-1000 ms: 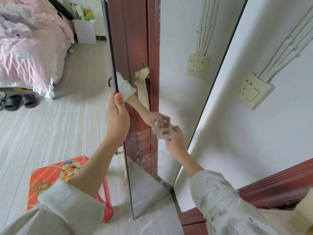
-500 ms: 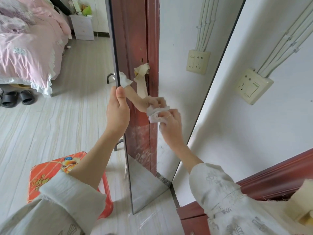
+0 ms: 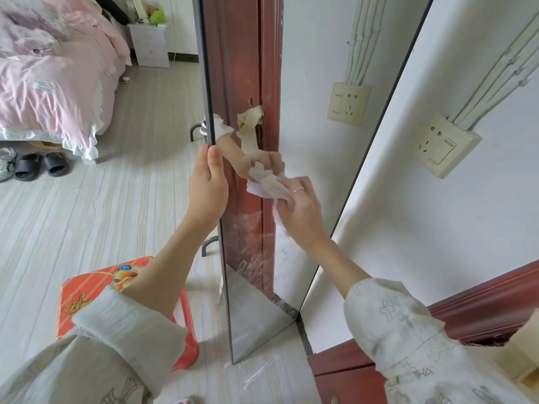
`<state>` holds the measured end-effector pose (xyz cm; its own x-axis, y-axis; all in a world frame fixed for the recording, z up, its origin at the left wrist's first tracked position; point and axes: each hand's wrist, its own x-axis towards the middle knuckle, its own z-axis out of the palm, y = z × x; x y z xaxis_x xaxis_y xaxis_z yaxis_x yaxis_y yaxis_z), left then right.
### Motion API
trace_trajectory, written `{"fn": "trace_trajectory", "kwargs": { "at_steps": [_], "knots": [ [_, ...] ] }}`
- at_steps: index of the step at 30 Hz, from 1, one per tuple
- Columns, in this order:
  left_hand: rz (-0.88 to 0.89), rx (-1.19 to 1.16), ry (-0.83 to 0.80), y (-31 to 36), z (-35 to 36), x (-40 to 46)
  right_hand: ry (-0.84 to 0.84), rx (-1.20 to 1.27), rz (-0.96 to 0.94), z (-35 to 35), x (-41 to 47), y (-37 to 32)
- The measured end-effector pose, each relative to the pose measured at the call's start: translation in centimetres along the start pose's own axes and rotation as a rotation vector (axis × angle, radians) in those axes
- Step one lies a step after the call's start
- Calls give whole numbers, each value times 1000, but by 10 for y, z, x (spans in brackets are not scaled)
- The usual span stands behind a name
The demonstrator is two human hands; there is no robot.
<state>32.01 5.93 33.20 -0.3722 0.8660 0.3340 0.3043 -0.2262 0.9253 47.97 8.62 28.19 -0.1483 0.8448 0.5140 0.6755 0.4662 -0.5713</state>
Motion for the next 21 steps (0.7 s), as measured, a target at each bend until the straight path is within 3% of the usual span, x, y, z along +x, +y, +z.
{"fn": "trace_trajectory", "kwargs": {
  "at_steps": [6, 8, 11, 13, 18, 21],
  "knots": [
    [-12, 1, -15, -1, -1, 2, 4, -45, -161, 43, -27, -2],
    [-20, -18, -27, -1, -1, 4, -163, -89, -170, 53, -41, 12],
    [-13, -21, -54, -4, -4, 3, -557, -93, -25, 48, -49, 24],
    [0, -19, -72, -4, -6, 4, -653, -120, 18, 37, -44, 25],
    [3, -29, -106, -1, -10, 4, -231, -56, -77, 7, -17, -7],
    [-20, -75, -159, -3, -14, 5, -74, 43, -173, 4, -4, -31]
  ]
}}
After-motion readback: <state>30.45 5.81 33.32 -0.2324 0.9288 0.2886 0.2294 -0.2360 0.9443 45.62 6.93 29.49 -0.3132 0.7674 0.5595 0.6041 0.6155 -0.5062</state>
